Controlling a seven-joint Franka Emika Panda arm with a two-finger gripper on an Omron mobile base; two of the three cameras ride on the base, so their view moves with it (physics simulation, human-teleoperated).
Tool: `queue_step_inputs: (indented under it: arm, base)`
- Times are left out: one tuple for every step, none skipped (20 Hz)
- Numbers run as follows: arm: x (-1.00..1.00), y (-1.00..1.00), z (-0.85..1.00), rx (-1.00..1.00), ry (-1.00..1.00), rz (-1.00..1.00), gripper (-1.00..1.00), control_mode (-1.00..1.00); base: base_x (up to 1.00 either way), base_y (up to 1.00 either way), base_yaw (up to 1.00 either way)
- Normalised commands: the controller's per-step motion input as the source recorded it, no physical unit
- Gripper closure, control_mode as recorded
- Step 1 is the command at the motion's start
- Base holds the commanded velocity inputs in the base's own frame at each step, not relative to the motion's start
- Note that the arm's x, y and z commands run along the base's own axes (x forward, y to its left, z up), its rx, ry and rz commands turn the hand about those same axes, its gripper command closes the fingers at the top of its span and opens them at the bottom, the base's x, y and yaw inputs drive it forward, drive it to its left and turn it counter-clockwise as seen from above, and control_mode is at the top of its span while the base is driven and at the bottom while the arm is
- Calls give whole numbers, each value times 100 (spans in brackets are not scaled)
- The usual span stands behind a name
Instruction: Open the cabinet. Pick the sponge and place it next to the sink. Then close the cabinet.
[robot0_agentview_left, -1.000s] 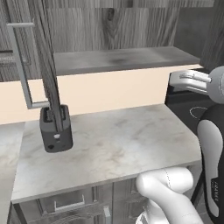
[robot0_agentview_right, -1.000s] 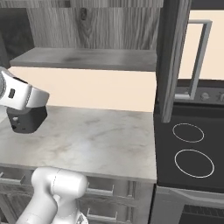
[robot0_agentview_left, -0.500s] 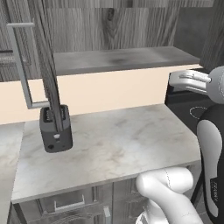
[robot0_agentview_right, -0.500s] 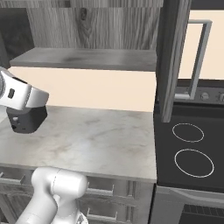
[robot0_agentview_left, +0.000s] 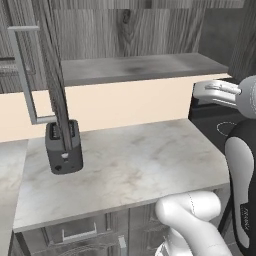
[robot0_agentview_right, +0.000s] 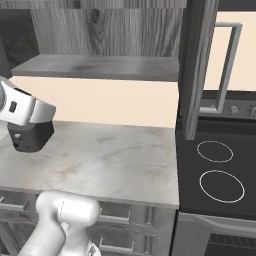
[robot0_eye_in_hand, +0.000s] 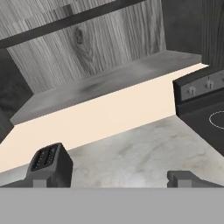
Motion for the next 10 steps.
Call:
queue_step_inputs:
  arm:
    - [0,0,0,0,0,0,-100,100]
    - [0,0,0,0,0,0,-100,100]
    - [0,0,0,0,0,0,-100,-100]
    - [0,0,0,0,0,0,-100,-100]
    - [0,0,0,0,0,0,-100,-100]
    - [0,0,0,0,0,0,-100,-100]
    - [0,0,0,0,0,0,-100,-100]
    - [0,0,0,0,0,0,-100,-100]
    - [0,0,0,0,0,0,-100,-100]
    - [0,0,0,0,0,0,-100,-100]
  base:
    - [0,0,0]
    - [0,0,0]
    - [0,0,0]
    - [0,0,0]
    - [0,0,0]
    - [0,0,0]
    - [0,0,0]
    - [0,0,0]
    - [0,0,0]
    - [0,0,0]
